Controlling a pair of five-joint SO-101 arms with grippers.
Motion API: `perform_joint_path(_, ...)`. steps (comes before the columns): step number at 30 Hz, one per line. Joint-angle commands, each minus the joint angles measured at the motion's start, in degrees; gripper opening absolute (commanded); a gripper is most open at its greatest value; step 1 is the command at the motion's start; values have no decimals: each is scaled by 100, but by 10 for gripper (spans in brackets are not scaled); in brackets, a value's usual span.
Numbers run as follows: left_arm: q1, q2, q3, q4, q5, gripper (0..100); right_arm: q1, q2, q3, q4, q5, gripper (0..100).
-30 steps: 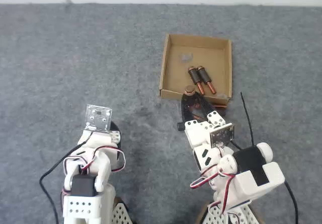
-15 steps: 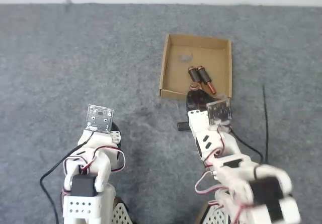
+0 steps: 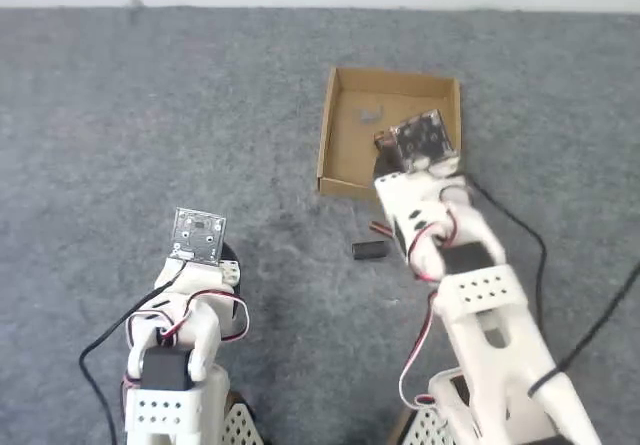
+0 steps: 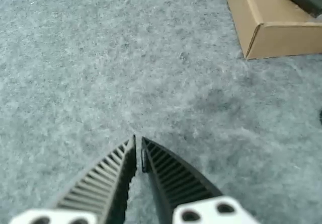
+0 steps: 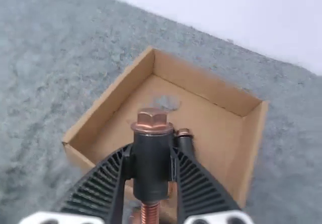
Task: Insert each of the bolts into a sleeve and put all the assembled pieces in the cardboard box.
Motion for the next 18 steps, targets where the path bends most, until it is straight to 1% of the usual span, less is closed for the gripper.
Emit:
perform_joint_path(1,-18,9,-75,44,-53,12,365,31,-1160,514,229,6)
perform_joint_path(6,-18,9,-75,26,-62,12,857,1235,-2453,1429,237,9)
perform_joint_path(9,-18,9,-66,18,-62,12,1024,2229,-3341,1930,440,9)
perform_joint_path(14,-26,9,-66,9,-62,12,1244,3776,-4677,2053,448,8)
perform_joint_path(18,-26,9,-66,9,-62,12,1279,4769,-5415,2062,448,7)
